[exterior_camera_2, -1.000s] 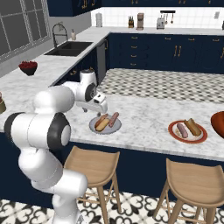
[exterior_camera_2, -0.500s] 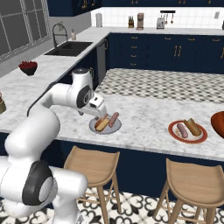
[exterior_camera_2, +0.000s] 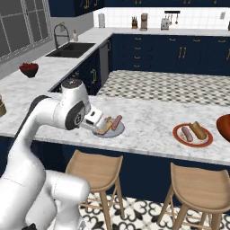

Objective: Place one bun and one sausage from the bowl on each plate.

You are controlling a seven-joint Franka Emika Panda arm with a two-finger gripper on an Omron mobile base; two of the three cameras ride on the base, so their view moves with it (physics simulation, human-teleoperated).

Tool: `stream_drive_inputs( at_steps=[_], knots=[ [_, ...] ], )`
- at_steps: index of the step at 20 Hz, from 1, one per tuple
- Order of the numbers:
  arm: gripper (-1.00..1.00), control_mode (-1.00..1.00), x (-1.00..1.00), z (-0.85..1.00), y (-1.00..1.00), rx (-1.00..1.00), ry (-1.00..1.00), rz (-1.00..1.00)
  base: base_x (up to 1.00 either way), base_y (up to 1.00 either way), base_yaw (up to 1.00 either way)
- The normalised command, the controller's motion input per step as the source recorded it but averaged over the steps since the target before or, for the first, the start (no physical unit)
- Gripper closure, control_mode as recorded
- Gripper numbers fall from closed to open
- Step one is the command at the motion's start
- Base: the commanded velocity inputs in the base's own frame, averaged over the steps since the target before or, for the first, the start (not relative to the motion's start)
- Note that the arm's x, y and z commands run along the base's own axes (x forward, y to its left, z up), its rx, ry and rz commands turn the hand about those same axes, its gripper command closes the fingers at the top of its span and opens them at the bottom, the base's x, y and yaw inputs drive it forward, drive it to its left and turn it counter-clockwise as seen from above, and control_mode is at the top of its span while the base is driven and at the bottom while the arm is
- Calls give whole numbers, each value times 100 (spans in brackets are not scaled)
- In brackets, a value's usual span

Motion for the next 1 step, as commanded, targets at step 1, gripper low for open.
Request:
stream_drive_inputs(
  at_steps=[1],
  knots=[
    [-100, -100, -100, 16, 0, 0, -10, 0, 0, 0, 0]
  ],
)
